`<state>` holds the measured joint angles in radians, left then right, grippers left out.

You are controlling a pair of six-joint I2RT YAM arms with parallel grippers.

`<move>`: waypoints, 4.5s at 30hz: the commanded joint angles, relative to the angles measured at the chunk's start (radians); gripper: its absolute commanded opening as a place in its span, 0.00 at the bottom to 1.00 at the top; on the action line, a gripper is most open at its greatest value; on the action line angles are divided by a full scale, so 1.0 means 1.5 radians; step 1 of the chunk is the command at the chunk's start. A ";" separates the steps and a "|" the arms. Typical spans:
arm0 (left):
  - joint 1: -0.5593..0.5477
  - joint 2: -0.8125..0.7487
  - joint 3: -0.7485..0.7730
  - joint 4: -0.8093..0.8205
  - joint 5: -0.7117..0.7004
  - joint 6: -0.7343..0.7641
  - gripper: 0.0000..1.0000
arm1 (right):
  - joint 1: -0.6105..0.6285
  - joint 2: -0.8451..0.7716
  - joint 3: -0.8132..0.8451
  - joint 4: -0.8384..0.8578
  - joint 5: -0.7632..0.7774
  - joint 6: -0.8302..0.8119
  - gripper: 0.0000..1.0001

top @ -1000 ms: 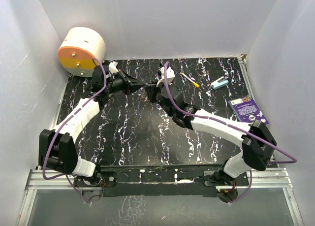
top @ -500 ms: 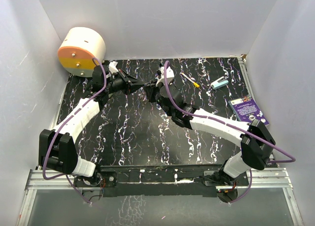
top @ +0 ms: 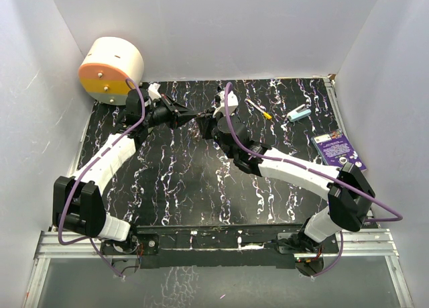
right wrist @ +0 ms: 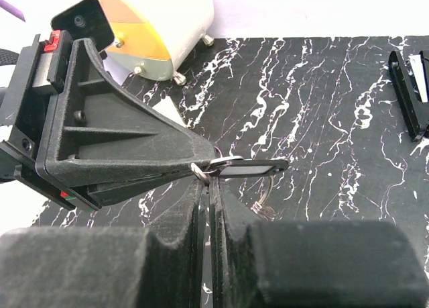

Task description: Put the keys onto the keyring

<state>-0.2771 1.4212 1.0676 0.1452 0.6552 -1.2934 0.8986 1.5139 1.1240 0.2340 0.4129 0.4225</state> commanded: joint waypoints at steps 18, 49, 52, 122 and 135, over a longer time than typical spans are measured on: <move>-0.006 -0.032 0.013 0.006 0.031 0.003 0.00 | -0.006 -0.011 0.036 0.041 0.029 0.010 0.08; -0.007 -0.032 0.015 -0.004 0.029 0.013 0.00 | -0.005 0.003 0.052 0.037 0.015 0.014 0.08; -0.007 -0.032 0.013 -0.005 0.029 0.014 0.00 | -0.005 -0.005 0.047 0.037 0.022 0.014 0.08; -0.012 -0.032 0.005 0.003 0.012 0.012 0.00 | 0.000 0.042 0.084 0.051 0.050 0.054 0.08; -0.013 -0.032 0.012 -0.004 0.023 0.011 0.00 | -0.005 0.038 0.074 0.031 0.086 0.075 0.08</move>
<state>-0.2768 1.4212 1.0657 0.1493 0.5838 -1.2789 0.9062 1.5791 1.1889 0.2066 0.4801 0.5076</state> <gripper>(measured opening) 0.007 0.087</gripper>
